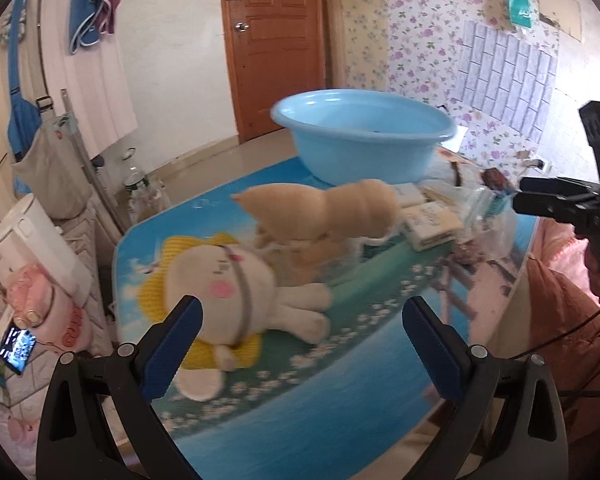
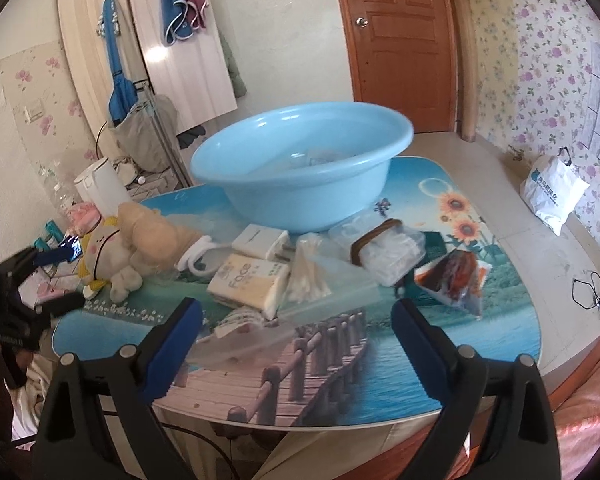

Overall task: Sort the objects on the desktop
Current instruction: 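Withdraw both tools from the basin back over the cluttered table, then grasp the white round disc with the left tool while the right tool grasps a clear plastic bag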

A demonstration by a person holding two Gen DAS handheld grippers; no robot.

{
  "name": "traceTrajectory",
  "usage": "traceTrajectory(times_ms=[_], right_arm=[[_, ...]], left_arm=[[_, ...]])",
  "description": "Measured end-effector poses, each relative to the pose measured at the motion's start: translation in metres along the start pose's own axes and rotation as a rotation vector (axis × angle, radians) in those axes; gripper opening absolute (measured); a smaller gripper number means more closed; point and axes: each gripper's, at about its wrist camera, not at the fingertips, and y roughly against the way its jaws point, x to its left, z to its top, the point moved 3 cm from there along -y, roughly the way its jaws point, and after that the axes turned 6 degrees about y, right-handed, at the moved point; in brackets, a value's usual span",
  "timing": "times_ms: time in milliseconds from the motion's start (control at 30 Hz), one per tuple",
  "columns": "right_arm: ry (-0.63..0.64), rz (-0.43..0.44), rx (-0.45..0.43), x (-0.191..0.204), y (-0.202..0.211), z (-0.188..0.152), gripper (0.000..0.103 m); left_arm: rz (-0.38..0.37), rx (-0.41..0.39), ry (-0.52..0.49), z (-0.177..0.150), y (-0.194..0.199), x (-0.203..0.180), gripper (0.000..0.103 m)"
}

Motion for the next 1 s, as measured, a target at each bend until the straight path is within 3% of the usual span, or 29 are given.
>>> traceTrajectory(times_ms=[167, 367, 700, 833, 900, 967, 1000], right_arm=[[0.011, 0.000, 0.013, 0.006, -0.004, 0.002, 0.097], [0.008, 0.000, 0.026, 0.010, -0.008, 0.002, 0.097], [0.030, 0.013, 0.077, 0.020, -0.011, -0.008, 0.097], [0.057, 0.017, 0.105, 0.029, -0.015, -0.011, 0.097], [0.066, 0.015, 0.115, 0.032, -0.018, -0.012, 0.097], [0.075, 0.014, 0.125, 0.036, -0.020, -0.014, 0.097], [0.080, 0.013, 0.131, 0.038, -0.022, -0.014, 0.097]], left_arm=[[0.056, -0.010, 0.007, 0.002, -0.001, 0.023, 0.100], [0.045, 0.012, 0.020, -0.010, -0.002, 0.035, 0.100], [0.014, 0.121, 0.038, -0.054, -0.027, 0.060, 0.100], [-0.024, 0.152, 0.052, -0.056, -0.041, 0.072, 0.086], [-0.042, 0.140, 0.043, -0.053, -0.043, 0.072, 0.074], [-0.049, 0.134, 0.034, -0.050, -0.043, 0.072, 0.051], [-0.055, 0.129, 0.027, -0.049, -0.042, 0.071, 0.046]])
